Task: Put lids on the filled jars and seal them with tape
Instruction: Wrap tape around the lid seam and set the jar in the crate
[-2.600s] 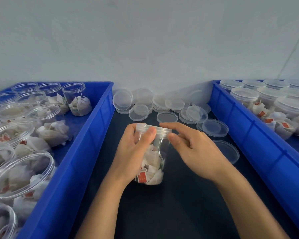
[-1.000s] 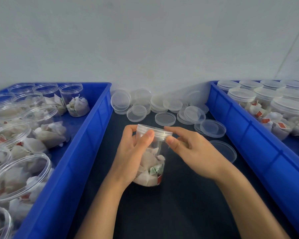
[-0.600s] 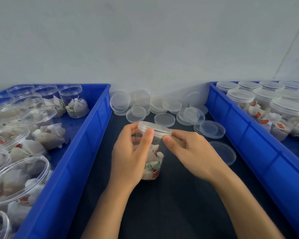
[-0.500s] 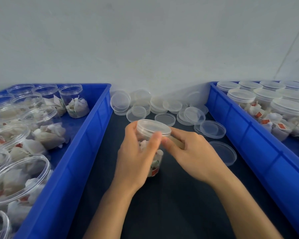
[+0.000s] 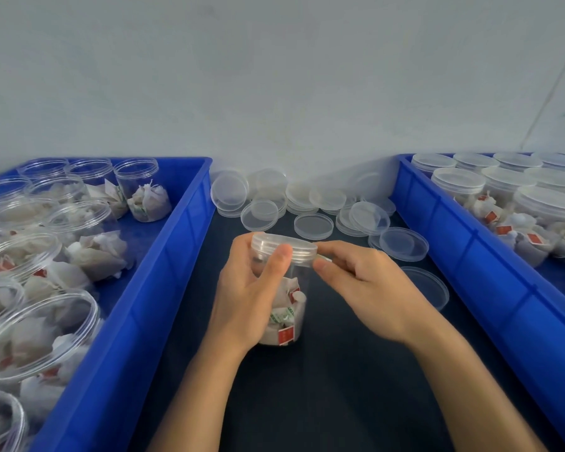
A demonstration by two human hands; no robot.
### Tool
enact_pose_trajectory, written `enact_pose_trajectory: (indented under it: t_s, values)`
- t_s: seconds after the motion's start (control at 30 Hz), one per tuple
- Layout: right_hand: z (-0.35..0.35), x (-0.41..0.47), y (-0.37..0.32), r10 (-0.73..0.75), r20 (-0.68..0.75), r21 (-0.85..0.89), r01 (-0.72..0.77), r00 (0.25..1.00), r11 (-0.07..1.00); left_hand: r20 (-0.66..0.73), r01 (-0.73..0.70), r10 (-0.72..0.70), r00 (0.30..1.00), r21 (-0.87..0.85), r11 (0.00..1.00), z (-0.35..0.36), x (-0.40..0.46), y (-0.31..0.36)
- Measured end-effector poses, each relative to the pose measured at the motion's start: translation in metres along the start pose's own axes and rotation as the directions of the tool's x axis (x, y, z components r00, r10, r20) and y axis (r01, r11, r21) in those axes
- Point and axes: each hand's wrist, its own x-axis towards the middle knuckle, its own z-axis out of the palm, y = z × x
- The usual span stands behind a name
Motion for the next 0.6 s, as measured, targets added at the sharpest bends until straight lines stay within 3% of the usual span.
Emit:
enact_pose_trajectory:
  t_s: [0.3,0.47,0.6]
  values:
    - [-0.0025,0.0003,0.0061,0.048,-0.002,0.007,-0.048,0.999,0.999,0.044,0.049,-0.047,0.998,-0.037,0.998,-0.0029,0.0024,0.0009]
    - [-0.0019,0.0013,0.006,0.041,0.079,0.004,-0.042,0.996,0.999,0.094,0.051,-0.042,0.995,-0.095,0.994,-0.0038,0.0033,-0.0001]
    - [-0.0065,-0.0018,0.0034,0.037,0.13,0.1,-0.05,0.991,0.994,0.174,0.093,-0.076,0.982,-0.091,0.991,-0.0027,0.0017,-0.0007]
